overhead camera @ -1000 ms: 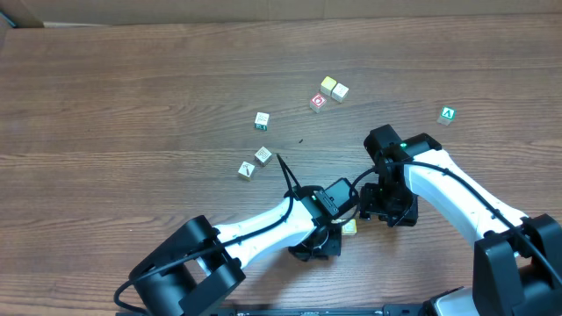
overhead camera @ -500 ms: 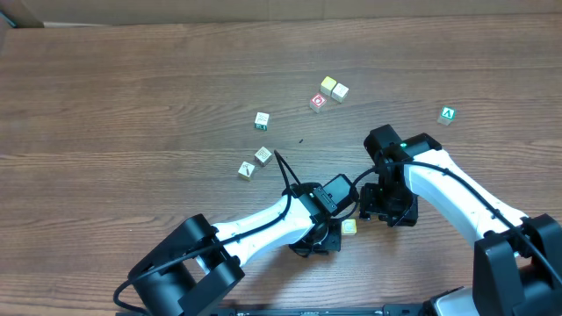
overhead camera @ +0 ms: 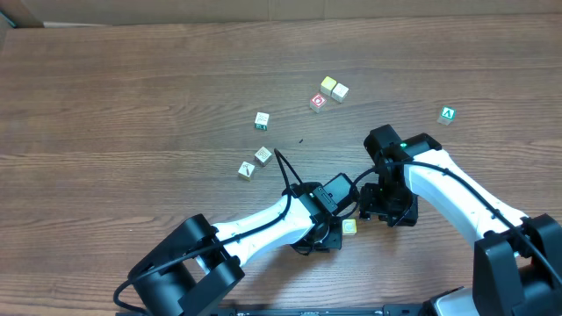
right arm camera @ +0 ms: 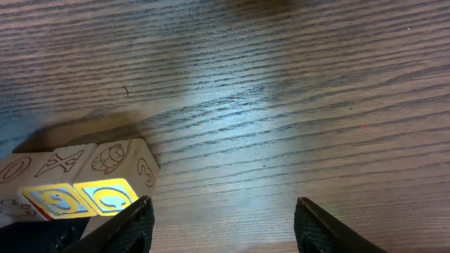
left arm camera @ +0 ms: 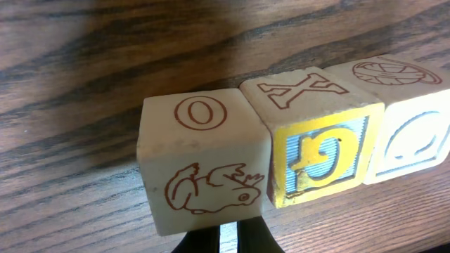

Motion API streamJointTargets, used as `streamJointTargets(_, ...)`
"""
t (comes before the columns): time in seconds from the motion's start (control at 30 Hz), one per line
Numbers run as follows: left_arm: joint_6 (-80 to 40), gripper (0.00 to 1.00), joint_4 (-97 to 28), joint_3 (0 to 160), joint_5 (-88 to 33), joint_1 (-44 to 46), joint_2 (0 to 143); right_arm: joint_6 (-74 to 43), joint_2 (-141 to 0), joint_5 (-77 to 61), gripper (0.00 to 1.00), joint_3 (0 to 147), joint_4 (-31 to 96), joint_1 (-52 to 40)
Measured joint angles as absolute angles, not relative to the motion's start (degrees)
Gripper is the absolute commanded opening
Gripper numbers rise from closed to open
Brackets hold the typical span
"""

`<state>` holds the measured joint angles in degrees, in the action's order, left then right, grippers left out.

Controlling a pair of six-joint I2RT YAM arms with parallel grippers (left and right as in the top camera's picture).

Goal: Flip 5 blocks

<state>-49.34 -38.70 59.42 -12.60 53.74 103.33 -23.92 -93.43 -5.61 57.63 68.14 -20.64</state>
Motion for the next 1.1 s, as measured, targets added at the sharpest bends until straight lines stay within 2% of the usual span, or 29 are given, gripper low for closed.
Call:
streamJointTargets(0.57, -48.8, 0.04, -37.5, 59.4, -13.1, 53.8, 103.3, -23.9, -93.4, -5.6, 0.65, 57.6, 68.1, -20.6)
streamJointTargets(0.83, -47.6, 0.04, -46.6, 59.3, -10.3, 55.1, 97.6, -23.9, -93.4, -5.6, 0.66, 57.6, 68.1, -20.6)
streamJointTargets(0.97, -47.6, 0.16, -51.3, 59.3, -4.8, 54.6, 89.3, -23.9, -93.4, -5.6, 0.66, 57.6, 67.9, -20.6)
streamJointTargets(1.0, -47.5, 0.31, -52.1, 59.3, -3.4, 54.1, 87.8, -23.9, -93.4, -5.6, 0.70, 57.6, 67.8, -20.6)
streamJointTargets(1.03, -47.4, 0.41, -52.8, 59.3, -1.2, 52.7, 86.7, -23.9, -93.4, -5.6, 0.70, 57.6, 67.7, -20.6)
streamJointTargets(1.1, -46.2, 0.46, -52.7, 59.3, 0.1, 50.2, 86.8, -23.9, -93.4, -5.6, 0.70, 57.6, 67.7, -20.6)
